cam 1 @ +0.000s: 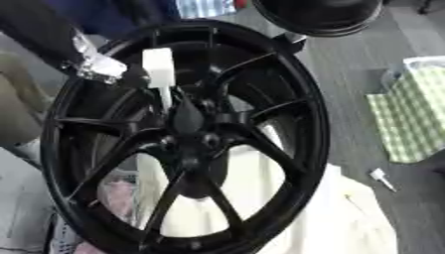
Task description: Pull the pin out of the wheel hub.
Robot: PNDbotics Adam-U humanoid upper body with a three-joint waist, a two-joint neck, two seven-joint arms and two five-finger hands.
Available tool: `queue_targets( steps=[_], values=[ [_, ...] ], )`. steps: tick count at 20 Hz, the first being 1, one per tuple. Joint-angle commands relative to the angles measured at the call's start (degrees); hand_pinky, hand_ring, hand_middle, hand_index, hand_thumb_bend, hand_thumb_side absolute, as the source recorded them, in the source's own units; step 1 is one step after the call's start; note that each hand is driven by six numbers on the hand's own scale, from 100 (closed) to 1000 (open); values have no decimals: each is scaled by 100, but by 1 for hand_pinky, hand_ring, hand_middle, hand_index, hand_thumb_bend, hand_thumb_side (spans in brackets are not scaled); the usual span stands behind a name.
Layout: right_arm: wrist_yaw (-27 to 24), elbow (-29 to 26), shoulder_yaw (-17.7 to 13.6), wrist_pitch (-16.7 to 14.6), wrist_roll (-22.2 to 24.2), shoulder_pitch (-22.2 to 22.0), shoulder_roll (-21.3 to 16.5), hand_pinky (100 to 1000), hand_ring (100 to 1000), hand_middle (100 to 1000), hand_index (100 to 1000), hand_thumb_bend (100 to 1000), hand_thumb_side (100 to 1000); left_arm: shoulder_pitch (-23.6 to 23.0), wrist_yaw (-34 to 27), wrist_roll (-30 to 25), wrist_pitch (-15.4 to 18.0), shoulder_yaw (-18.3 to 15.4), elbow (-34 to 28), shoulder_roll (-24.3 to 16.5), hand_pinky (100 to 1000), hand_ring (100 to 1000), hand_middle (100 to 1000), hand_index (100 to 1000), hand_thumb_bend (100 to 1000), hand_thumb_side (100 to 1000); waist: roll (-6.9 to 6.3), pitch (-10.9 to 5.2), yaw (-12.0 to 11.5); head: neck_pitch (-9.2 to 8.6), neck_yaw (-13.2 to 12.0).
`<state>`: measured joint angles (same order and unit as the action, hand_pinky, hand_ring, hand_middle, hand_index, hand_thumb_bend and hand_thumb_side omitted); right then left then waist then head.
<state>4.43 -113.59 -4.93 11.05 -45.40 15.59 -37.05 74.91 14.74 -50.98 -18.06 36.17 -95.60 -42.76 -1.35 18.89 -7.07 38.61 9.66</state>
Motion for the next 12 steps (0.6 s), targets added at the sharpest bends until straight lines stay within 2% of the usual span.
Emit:
queue_targets(
  steps=[1,12],
  values=[
    [6,-101,-37,-36,-2,56,-108,521,550,551,718,100,558,168,207,-99,-89,19,233,90,899,875,776,892,532,602,-3,-82,22,-72,-31],
    [-43,-101,-21,-78,-35,87,-76,519,549,551,717,100,559,158,514,-99,109,121,734,359,900,884,791,888,538,592,-11,21,82,-90,-83]
  ],
)
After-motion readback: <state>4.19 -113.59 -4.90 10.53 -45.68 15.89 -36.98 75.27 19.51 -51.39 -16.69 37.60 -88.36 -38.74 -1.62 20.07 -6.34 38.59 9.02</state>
